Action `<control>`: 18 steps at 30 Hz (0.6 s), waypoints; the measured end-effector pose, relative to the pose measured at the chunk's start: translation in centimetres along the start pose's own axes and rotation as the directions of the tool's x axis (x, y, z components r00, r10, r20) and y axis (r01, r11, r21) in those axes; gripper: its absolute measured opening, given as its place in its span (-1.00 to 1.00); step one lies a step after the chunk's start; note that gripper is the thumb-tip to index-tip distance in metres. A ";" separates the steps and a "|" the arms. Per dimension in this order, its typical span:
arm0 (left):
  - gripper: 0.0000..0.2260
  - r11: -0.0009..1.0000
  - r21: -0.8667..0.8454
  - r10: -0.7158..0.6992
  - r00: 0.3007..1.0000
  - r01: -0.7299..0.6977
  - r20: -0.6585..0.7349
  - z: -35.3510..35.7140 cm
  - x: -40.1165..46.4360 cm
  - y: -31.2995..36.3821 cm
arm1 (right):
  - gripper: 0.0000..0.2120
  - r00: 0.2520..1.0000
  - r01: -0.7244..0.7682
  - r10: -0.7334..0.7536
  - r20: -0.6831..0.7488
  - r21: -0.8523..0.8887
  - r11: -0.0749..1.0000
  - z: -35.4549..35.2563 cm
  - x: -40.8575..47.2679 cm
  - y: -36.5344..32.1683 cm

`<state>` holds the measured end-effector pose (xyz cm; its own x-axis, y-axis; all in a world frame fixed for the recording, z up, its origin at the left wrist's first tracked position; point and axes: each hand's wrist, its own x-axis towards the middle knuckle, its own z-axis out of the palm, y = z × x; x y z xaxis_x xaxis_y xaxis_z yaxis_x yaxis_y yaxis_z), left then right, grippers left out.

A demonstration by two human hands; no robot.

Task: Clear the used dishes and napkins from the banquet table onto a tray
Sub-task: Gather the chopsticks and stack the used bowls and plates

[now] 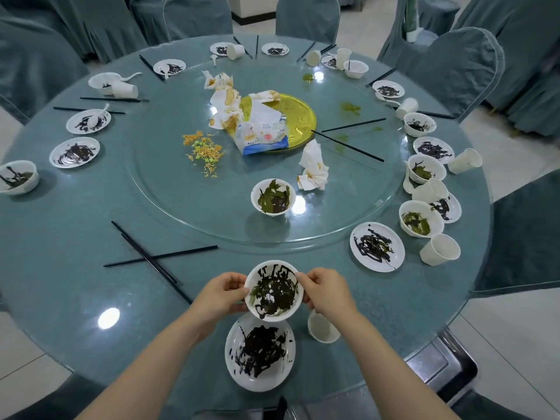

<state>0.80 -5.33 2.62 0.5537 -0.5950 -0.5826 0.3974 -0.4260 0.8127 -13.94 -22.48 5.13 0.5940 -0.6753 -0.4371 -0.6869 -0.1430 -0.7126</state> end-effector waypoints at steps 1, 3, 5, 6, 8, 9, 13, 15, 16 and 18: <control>-0.87 1.000 0.010 -0.002 1.000 0.002 -0.008 0.0 0.3 -0.1 | -0.62 1.000 -0.004 0.004 -0.001 0.005 1.000 -0.2 0.3 0.1; -0.88 1.000 0.020 -0.008 0.999 0.009 -0.038 0.0 0.9 -0.3 | -0.64 0.998 -0.064 0.066 -0.015 0.126 0.990 -0.7 1.0 0.8; -0.89 1.000 0.002 -0.020 0.996 0.020 -0.088 -0.1 1.6 -0.5 | -0.69 0.985 -0.148 0.169 -0.043 0.311 0.939 -1.4 1.9 1.8; -0.89 1.000 -0.018 -0.026 0.993 0.024 -0.113 -0.1 1.9 -0.7 | -0.73 0.972 -0.187 0.228 -0.055 0.408 0.894 -1.8 2.3 2.5; -0.88 0.998 -0.059 -0.046 0.986 0.037 -0.161 -0.2 2.5 -1.0 | -0.80 0.936 -0.245 0.347 -0.061 0.596 0.764 -2.6 3.1 3.9; -0.87 0.995 -0.085 -0.059 0.982 0.044 -0.182 -0.4 2.9 -1.4 | -0.83 0.914 -0.264 0.403 -0.054 0.675 0.689 -3.0 3.4 4.7; -0.83 0.982 -0.184 -0.087 0.975 0.048 -0.207 -1.0 3.7 -2.6 | -0.86 0.825 -0.261 0.564 -0.040 0.858 0.443 -4.5 5.0 7.7; -0.79 0.983 -0.175 -0.084 0.978 0.050 -0.191 -1.3 3.8 -3.0 | -0.83 0.796 -0.221 0.603 -0.054 0.901 0.373 -5.1 5.6 8.9; -0.79 0.987 -0.149 -0.083 0.980 0.055 -0.183 -1.5 3.7 -3.0 | -0.83 0.785 -0.205 0.616 -0.059 0.914 0.349 -5.4 5.8 9.2; -0.80 0.993 -0.091 -0.093 0.982 0.079 -0.163 -1.8 3.5 -3.2 | -0.83 0.771 -0.185 0.634 -0.062 0.931 0.316 -6.0 6.2 9.8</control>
<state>2.77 -4.87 -2.08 0.6263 -0.4335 -0.6480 0.5045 -0.4083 0.7608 -19.49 -32.35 -1.27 -0.0030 -0.6561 -0.7547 0.0632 0.7530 -0.6549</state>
